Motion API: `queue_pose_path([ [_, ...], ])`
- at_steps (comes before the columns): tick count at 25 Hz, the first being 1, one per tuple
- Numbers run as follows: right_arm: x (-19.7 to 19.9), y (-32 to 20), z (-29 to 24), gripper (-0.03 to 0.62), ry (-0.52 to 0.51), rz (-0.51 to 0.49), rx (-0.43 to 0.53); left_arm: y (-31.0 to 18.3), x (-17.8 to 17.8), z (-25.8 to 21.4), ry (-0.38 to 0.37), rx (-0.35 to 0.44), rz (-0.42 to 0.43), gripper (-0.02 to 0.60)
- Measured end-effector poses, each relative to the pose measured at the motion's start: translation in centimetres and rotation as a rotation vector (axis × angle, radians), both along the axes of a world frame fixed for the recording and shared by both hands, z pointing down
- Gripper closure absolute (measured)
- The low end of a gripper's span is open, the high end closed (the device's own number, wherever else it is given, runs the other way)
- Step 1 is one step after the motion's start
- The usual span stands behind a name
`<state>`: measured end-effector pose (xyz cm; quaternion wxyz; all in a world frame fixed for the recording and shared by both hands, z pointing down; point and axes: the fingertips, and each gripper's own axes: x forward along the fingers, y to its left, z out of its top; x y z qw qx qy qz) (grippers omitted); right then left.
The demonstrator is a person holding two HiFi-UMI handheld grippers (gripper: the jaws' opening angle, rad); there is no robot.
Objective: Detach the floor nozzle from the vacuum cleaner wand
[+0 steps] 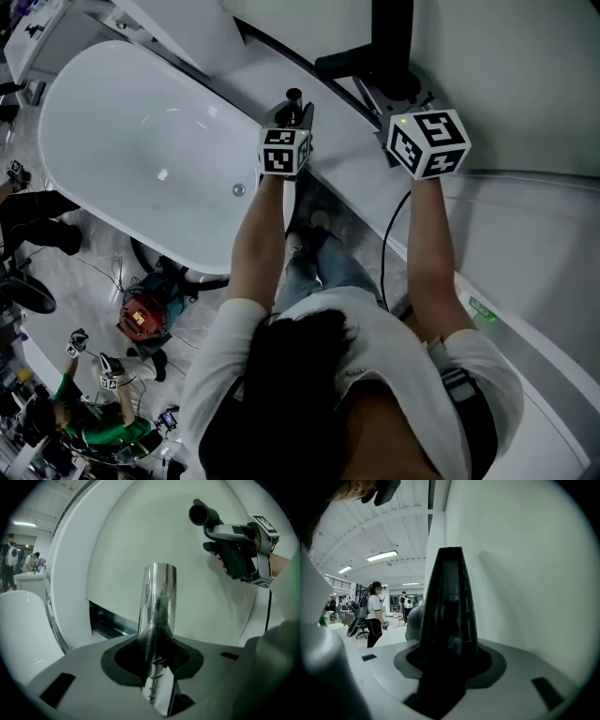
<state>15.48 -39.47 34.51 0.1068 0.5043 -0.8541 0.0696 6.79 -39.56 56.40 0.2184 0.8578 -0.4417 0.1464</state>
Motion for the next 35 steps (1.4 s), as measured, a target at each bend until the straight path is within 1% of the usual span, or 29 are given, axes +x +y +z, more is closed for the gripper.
queue_pose_path([
  [9, -0.7, -0.5, 3.0, 0.389, 0.033, -0.015, -0.021, -2.1, -0.6, 2.3, -0.029, -0.021, 0.008, 0.463],
  [19, -1.5, -1.2, 5.1, 0.388, 0.056, -0.025, -0.044, -5.0, -1.1, 4.2, -0.031, -0.038, -0.006, 0.463],
  [28, -1.6, -1.8, 6.4, 0.389, 0.062, -0.034, -0.063, -6.9, -0.8, 5.2, -0.032, -0.042, -0.019, 0.463],
  [35, -0.8, -1.7, 7.9, 0.388, 0.068, -0.036, -0.079, -8.1, -0.7, 6.4, -0.038, -0.035, -0.032, 0.465],
])
